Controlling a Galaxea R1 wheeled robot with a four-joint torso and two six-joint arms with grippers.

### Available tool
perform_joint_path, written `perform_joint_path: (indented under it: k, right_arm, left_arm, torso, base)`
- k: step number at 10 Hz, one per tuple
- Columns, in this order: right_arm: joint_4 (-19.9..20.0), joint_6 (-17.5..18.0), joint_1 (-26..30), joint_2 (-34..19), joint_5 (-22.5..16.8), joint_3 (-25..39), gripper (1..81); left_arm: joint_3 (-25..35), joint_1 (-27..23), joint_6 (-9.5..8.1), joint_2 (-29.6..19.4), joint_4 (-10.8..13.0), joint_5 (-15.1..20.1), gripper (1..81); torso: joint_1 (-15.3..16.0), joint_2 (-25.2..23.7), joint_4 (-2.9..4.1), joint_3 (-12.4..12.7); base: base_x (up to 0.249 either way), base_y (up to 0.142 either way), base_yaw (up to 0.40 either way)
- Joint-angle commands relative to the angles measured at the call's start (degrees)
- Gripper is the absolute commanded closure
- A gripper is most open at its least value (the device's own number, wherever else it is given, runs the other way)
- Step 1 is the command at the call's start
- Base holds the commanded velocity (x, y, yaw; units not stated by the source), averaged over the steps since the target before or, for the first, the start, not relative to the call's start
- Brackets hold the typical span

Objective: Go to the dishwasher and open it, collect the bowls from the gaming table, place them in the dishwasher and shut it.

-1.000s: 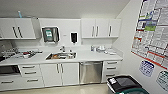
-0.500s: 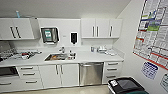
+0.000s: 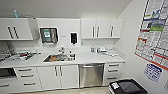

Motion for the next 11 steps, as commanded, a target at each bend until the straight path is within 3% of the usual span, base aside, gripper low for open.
perform_joint_path:
  k: [1, 11]
  right_arm:
    - [-0.47, -0.12, 3.06, -1.08, -2.60, 0.53, 1.0]
    - [-0.47, -0.12, 2.97, -1.16, -2.52, 0.53, 1.0]
  left_arm:
    - [0.59, -3.61, 0.56, -1.12, -0.11, 2.71, 1.0]
    - [0.59, -3.52, 0.56, -1.12, -0.11, 2.71, 1.0]
  torso:
    - [0.00, 0.00, 0.00, 0.00]
    - [-0.02, 0.00, 0.00, 0.00]
  base:
    - [0.101, 0.000, 0.000]
    - [0.101, 0.000, 0.000]
